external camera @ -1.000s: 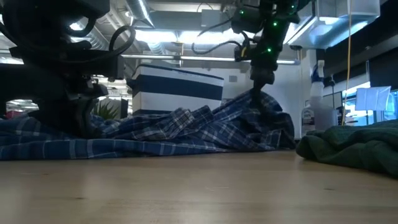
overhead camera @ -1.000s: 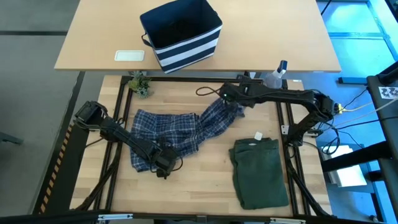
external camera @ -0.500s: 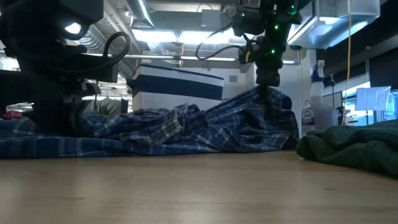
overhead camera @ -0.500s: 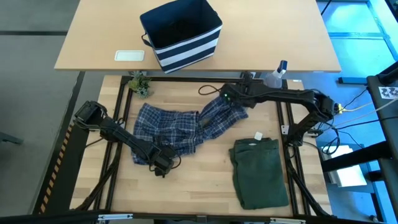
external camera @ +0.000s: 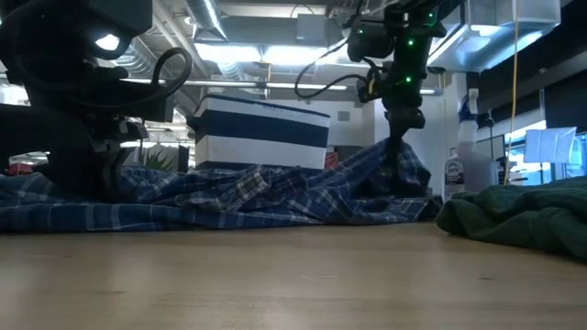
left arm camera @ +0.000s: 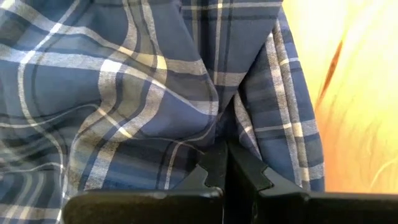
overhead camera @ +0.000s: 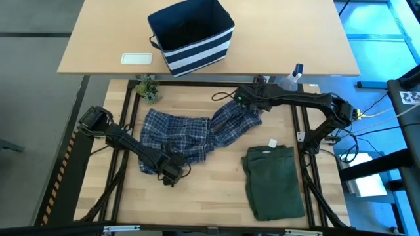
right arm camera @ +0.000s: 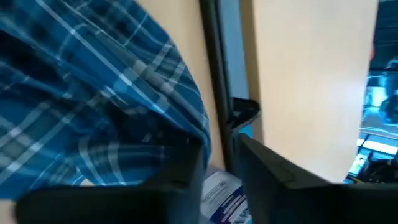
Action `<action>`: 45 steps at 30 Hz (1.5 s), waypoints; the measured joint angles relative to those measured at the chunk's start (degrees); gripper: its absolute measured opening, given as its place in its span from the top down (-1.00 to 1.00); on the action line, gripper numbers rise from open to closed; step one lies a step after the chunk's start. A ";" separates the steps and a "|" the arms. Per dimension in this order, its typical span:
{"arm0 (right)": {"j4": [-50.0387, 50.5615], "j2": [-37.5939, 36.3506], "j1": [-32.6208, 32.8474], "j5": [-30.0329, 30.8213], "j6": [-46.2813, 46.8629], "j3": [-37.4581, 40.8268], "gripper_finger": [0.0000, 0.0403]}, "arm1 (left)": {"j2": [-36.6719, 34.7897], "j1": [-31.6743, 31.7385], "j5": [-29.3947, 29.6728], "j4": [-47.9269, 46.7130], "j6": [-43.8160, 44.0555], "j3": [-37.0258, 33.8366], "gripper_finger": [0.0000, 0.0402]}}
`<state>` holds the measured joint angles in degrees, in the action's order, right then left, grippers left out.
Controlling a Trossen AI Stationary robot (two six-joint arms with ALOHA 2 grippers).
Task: Fold Laundry from Bin
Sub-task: Fold the blue checkered pants
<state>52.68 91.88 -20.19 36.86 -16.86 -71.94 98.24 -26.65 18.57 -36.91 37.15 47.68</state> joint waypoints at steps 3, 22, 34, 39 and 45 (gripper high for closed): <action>2.91 0.00 1.17 -0.42 2.62 0.00 0.32 | 0.00 0.00 0.22 -0.01 0.15 0.00 1.00; -0.83 0.00 16.35 -18.53 12.13 4.70 0.22 | -8.75 0.47 14.34 -3.39 6.28 -0.43 1.00; -15.20 0.00 17.53 -20.40 10.32 4.68 0.22 | -21.34 1.01 19.99 -9.98 6.29 -0.28 0.99; -24.01 0.00 17.53 -25.07 8.71 4.68 0.22 | -26.99 1.16 19.39 -15.90 7.84 -0.27 0.83; -27.94 0.00 17.55 -26.81 6.01 4.66 0.22 | -29.54 1.14 12.78 -20.36 10.67 -3.17 0.46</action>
<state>24.74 91.88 -2.63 10.05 -10.85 -67.29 68.70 -25.51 31.35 -57.27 47.82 44.51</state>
